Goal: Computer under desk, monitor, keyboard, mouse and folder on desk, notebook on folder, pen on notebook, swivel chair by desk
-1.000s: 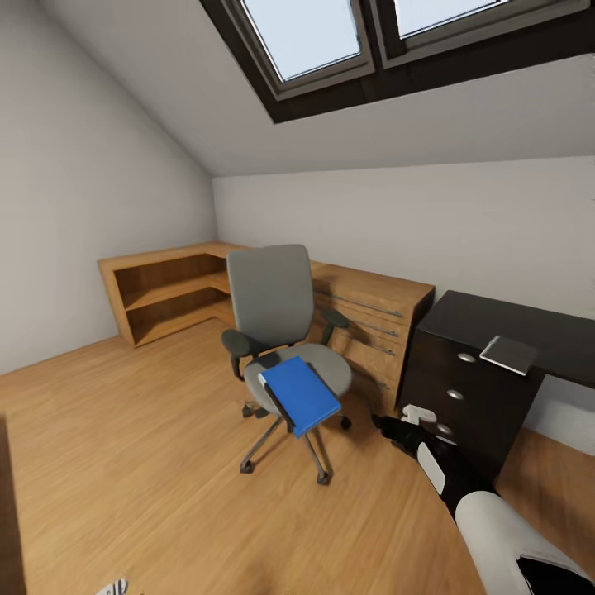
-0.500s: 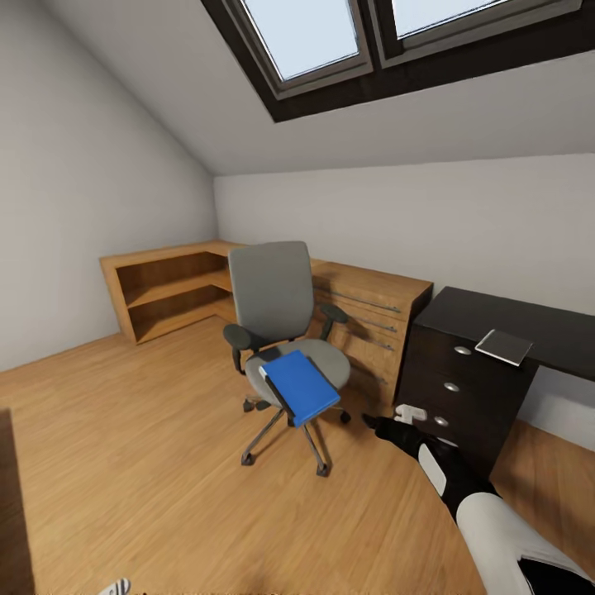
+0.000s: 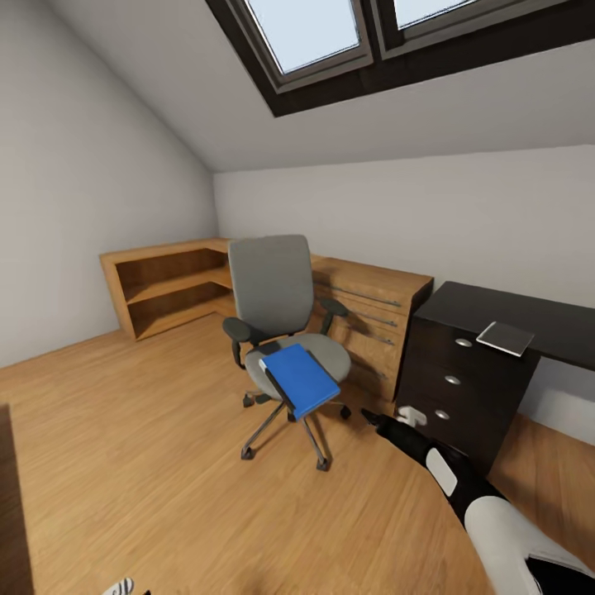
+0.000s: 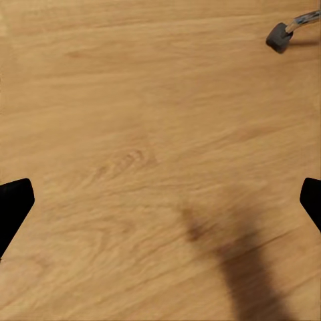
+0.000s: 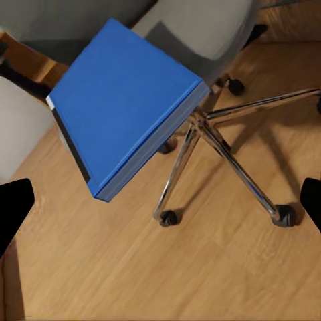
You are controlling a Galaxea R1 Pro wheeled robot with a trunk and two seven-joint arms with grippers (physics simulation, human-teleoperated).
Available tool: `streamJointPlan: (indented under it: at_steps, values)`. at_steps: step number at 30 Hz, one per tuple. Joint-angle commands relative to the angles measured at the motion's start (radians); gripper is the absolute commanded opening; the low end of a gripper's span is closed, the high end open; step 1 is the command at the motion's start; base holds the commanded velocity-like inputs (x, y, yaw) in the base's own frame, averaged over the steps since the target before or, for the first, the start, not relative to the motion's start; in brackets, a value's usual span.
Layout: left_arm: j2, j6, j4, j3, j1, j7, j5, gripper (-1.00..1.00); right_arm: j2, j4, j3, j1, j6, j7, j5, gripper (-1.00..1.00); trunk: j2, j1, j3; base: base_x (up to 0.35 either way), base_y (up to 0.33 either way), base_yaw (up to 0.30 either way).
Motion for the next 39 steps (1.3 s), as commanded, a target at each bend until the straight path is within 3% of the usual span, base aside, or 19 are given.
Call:
streamJointPlan:
  at_steps: [1,3,7,13,17,21,24,28,33,39]
  values:
    - [0.0,-0.015,0.002,-0.001,0.0,-0.001,0.011,1.0,-0.007,0.007,-0.005,-0.001,0.011,0.026,-0.02,1.0,-0.008,0.004,-0.004,0.0,0.0,0.0]
    - [-0.001,-0.049,0.013,-0.001,-0.001,-0.001,0.01,1.0,-0.023,0.036,-0.005,-0.001,0.012,0.088,-0.047,1.0,-0.022,0.011,-0.01,0.0,0.0,0.0]
    - [-0.003,-0.075,0.026,-0.001,0.0,-0.002,0.009,1.0,-0.033,0.065,-0.006,-0.001,0.012,0.145,-0.082,1.0,-0.05,0.027,-0.023,0.0,0.0,0.0]
    - [-0.003,-0.087,0.023,-0.003,-0.001,-0.004,0.005,1.0,-0.037,0.081,-0.006,-0.001,0.013,0.174,-0.13,1.0,-0.092,0.05,-0.042,0.0,0.0,0.0]
    - [-0.001,-0.075,-0.027,-0.004,0.0,0.0,0.0,1.0,-0.034,0.087,-0.005,-0.001,0.013,0.18,-0.143,1.0,-0.12,0.065,-0.054,0.0,0.0,0.0]
    - [-0.001,-0.027,-0.084,-0.005,0.0,0.003,-0.027,1.0,-0.032,0.097,-0.005,-0.001,0.012,0.183,-0.146,1.0,-0.148,0.08,-0.067,0.0,0.0,0.0]
    - [-0.004,0.09,-0.179,-0.004,-0.001,0.015,-0.104,1.0,-0.031,0.109,-0.005,-0.001,0.011,0.185,-0.147,1.0,-0.169,0.092,-0.076,0.0,0.0,0.0]
    - [-0.019,0.2,-0.299,-0.004,-0.001,0.038,-0.165,1.0,-0.031,0.113,-0.005,-0.001,0.011,0.188,-0.15,1.0,-0.197,0.107,-0.089,0.0,0.0,0.0]
    - [-0.057,0.231,-0.353,-0.004,-0.002,0.055,-0.185,1.0,-0.031,0.116,-0.004,-0.001,0.009,0.19,-0.149,1.0,-0.232,0.126,-0.104,0.0,0.0,0.0]
    - [-0.062,0.235,-0.367,0.002,-0.002,0.053,-0.19,1.0,-0.032,0.116,-0.002,-0.001,0.009,0.191,-0.146,1.0,-0.274,0.149,-0.123,0.0,0.0,0.0]
